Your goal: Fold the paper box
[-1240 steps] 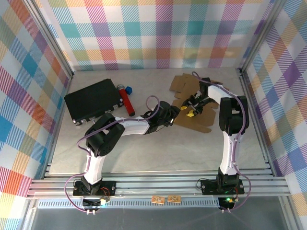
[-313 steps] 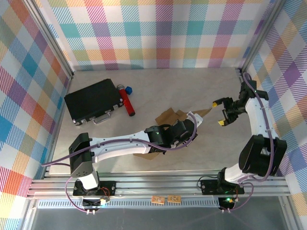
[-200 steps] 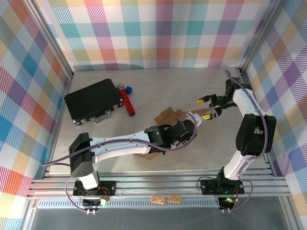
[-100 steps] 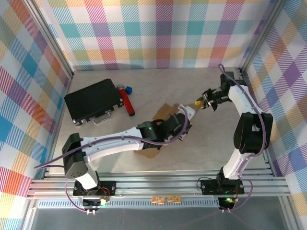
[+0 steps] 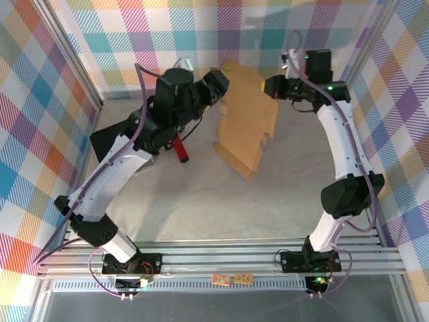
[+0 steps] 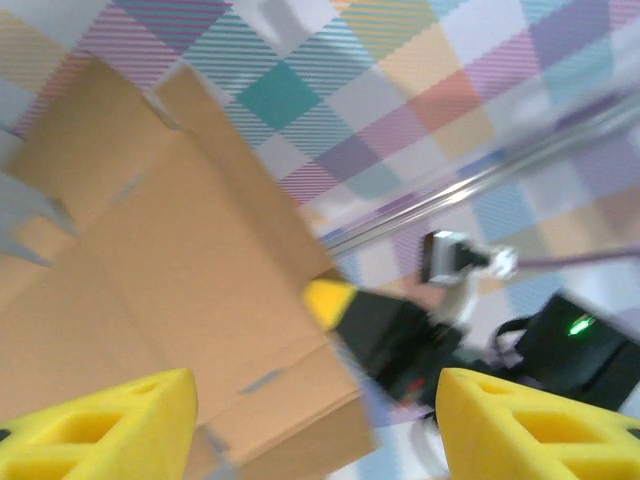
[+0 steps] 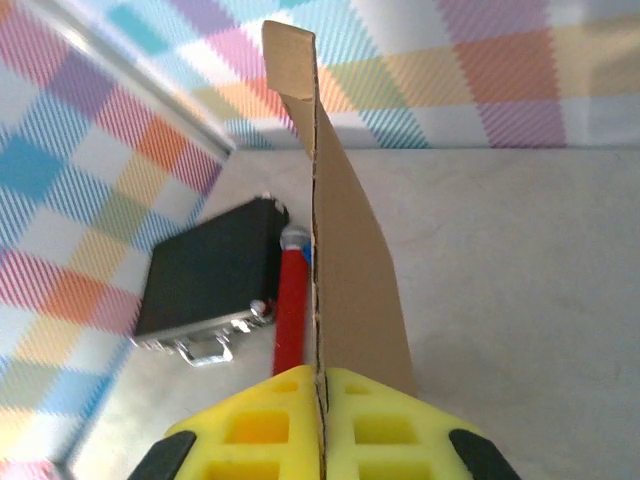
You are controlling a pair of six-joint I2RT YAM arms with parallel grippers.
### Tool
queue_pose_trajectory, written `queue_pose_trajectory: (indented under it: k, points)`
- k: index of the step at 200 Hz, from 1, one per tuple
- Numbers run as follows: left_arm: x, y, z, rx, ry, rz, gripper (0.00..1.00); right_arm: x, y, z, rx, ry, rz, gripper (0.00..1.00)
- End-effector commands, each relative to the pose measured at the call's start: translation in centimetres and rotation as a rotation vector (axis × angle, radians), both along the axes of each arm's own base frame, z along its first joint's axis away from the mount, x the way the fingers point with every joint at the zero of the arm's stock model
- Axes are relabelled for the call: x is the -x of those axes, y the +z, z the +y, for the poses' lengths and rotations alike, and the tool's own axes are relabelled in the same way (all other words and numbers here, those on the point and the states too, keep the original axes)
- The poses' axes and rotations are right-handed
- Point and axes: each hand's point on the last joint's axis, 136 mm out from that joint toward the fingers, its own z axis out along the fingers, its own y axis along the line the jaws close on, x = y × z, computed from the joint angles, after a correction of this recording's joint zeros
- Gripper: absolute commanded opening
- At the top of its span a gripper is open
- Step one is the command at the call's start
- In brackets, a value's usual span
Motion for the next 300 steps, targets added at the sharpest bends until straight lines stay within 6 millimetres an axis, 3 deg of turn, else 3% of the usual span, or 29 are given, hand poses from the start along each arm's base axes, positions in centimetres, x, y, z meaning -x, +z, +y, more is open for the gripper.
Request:
queue_pose_trajectory:
  k: [1, 19, 48, 99, 149, 212, 244, 300]
  points:
    - [-1.0, -3.4, -0.9, 0.15, 0.045, 0.277, 0.63, 0.8, 0.7, 1.1, 0.21, 0.099, -0.237, 0.0]
    - [-1.6, -3.7, -0.6, 0.219, 0.088, 0.366, 0.62, 2.0, 2.1, 2.3, 0.266, 0.12, -0.415, 0.0]
    - [-1.6, -6.3, -0.4, 0.266, 0.161, 0.518, 0.62, 4.1, 2.6, 3.9, 0.401, 0.131, -0.561, 0.0]
    - [-3.6, -6.8, 0.0, 0.299, 0.185, 0.534, 0.64, 7.4, 2.2, 5.2, 0.504, 0.218, -0.682, 0.0]
    - [-5.1, -6.7, 0.9, 0.311, 0.201, 0.511, 0.66, 8.9, 2.3, 5.4, 0.537, 0.242, -0.727, 0.0]
    - [-8.2, -8.7, 0.8, 0.33, 0.183, 0.524, 0.62, 10.2, 2.6, 5.7, 0.553, 0.283, -0.785, 0.0]
    - [-9.4, -9.9, 0.3, 0.324, 0.179, 0.533, 0.52, 10.7, 2.6, 5.7, 0.558, 0.295, -0.813, 0.0]
    - [-9.8, -11.9, 0.4, 0.323, 0.195, 0.565, 0.15, 10.7, 2.3, 5.3, 0.601, 0.289, -0.871, 0.0]
